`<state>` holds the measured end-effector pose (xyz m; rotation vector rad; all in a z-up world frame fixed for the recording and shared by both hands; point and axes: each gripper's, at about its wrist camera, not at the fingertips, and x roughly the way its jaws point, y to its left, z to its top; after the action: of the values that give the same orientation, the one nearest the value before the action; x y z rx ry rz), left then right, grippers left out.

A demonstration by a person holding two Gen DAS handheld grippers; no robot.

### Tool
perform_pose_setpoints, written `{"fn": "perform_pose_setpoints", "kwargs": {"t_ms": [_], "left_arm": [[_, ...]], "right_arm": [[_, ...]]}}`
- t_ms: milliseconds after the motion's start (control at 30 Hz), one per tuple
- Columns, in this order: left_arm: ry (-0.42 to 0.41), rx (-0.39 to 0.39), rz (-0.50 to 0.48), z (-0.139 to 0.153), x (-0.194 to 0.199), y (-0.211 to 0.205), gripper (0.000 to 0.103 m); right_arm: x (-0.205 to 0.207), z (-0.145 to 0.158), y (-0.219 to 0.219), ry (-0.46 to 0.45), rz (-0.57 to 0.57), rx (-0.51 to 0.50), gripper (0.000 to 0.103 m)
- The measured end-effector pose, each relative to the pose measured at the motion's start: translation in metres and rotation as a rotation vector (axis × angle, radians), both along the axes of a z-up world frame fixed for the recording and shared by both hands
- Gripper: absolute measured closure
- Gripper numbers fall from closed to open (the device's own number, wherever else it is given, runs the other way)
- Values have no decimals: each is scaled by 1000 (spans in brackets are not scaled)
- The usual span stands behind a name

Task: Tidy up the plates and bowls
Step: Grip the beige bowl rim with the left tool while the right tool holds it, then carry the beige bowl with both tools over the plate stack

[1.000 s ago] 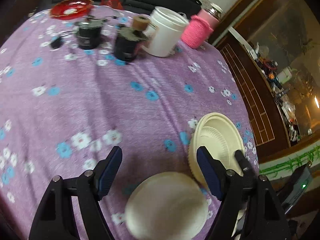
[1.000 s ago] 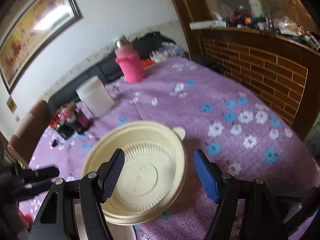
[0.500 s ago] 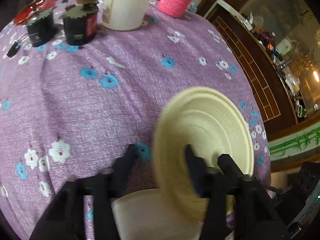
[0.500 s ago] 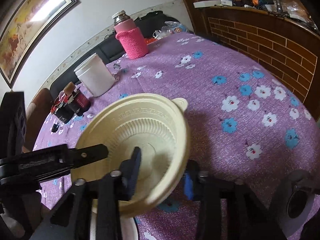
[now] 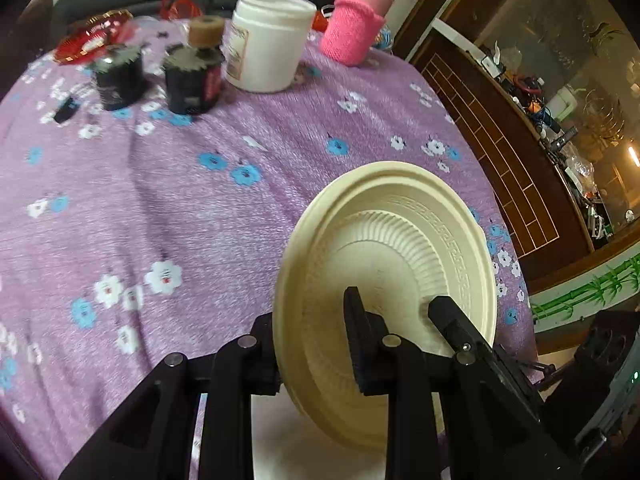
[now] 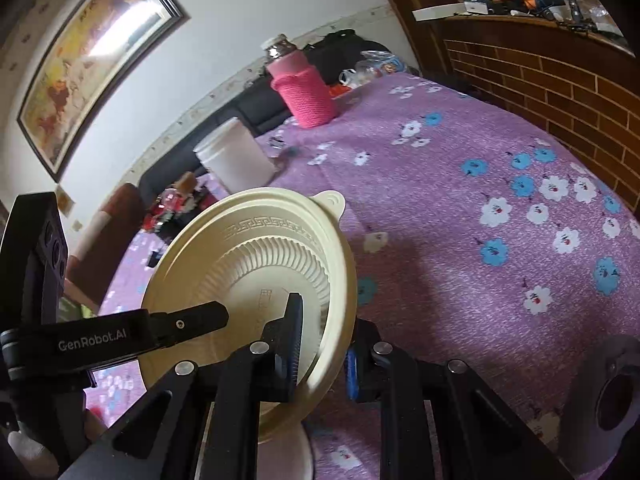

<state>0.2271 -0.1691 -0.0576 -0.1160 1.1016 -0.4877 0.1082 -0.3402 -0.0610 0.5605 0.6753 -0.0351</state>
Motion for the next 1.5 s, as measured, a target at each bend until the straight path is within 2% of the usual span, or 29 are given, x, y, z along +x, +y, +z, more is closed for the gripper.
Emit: {"fn": "perform_pose_setpoints", "kwargs": {"t_ms": [333,500,700,1133,1267,1367,1500], "left_arm": [[-127,15,51,42,-41,29,79],[-200,4,87,68,-76,63,77],[-205,-52,185,76,-111,123,77],[-264,-123,441,86,-182,255,77],[-292,-107,536,91,-194,296,76],[-296,-124,602,91,-200,326,73],[-299,-97,682,87,-207,358,73]], "right_arm": [[-17,24,16,-106,84,85,84],[-37,46,43,-152,128,90,84],[-54,60,92,-164,214,89,84],[-75,90,216,-168,443,7,84],[-78,102,264,-183,527,-15,83],[-77,108,297,-183,584,-36,83],[-66,103,340,-153,653,-48,83]]}}
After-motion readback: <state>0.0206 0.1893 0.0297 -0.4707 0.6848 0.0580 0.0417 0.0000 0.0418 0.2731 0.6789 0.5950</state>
